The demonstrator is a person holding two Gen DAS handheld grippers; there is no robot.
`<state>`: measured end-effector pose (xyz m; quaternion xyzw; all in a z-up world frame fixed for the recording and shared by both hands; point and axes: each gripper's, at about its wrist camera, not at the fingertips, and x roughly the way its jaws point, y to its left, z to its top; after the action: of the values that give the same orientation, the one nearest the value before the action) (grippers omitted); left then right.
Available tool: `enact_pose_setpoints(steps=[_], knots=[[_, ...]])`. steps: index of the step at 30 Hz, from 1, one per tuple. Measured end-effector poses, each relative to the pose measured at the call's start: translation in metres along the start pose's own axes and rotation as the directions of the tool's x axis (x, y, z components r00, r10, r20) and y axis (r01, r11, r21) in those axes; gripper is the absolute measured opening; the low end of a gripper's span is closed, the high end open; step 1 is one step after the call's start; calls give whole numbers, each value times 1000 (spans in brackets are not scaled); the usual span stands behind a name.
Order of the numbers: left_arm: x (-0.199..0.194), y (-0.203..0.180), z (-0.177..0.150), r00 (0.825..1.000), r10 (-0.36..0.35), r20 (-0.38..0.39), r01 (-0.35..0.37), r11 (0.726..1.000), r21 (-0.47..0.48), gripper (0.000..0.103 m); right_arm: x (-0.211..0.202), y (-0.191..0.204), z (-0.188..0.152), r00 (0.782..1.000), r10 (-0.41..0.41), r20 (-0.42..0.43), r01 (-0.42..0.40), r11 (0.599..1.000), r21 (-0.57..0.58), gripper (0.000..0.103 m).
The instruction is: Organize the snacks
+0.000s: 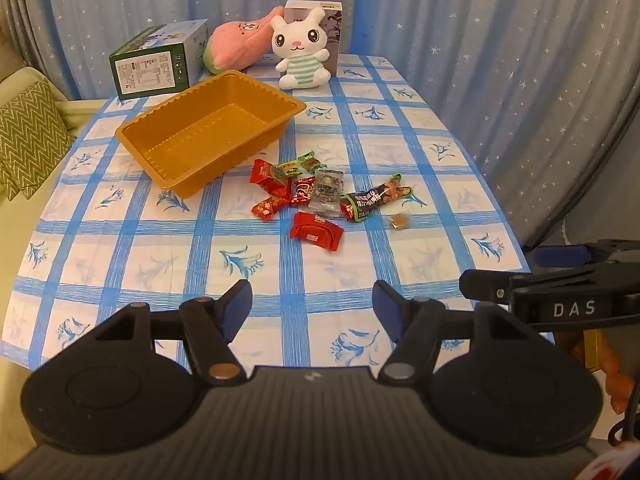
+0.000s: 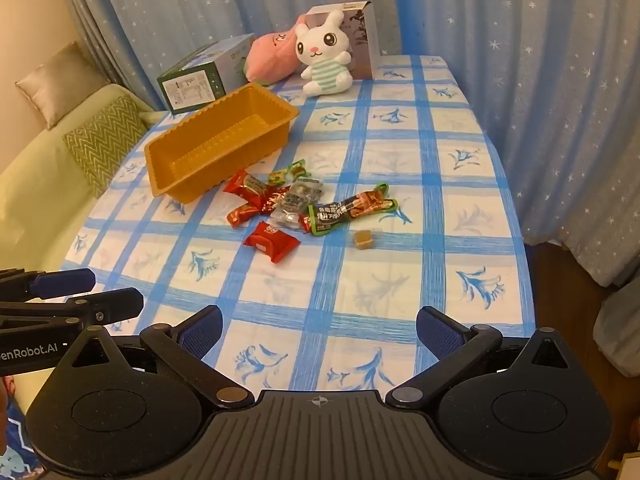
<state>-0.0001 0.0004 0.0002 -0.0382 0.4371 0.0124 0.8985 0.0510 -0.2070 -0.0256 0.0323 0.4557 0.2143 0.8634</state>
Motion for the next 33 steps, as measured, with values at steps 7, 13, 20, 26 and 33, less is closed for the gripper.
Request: enact_pose_setpoints(steps=[7,13,20,26,33], knots=[[0,0,0,1000,8,-1,-8,1000,4,64,2,2,2,1000,-2,1,2,1000,-2,103],[-1,0,0,1000,4,-3,-4,1000,6,64,4,3,4,1000,-3,2,3,1000,-3,103],[-1,9,2,1000,6,-6,-6,1000,2,64,4,11,7,1000,-2,1,2,1000,-6,103],[-1,8,1,1000,5,-7,-5,1000,1,64,3,5,5,1000,-3,2,3,1000,-7,103],[-1,10,2,1000,4,-7,-4,1000,1,64,9,7,10,1000,-3,1,3,1000,-7,103]])
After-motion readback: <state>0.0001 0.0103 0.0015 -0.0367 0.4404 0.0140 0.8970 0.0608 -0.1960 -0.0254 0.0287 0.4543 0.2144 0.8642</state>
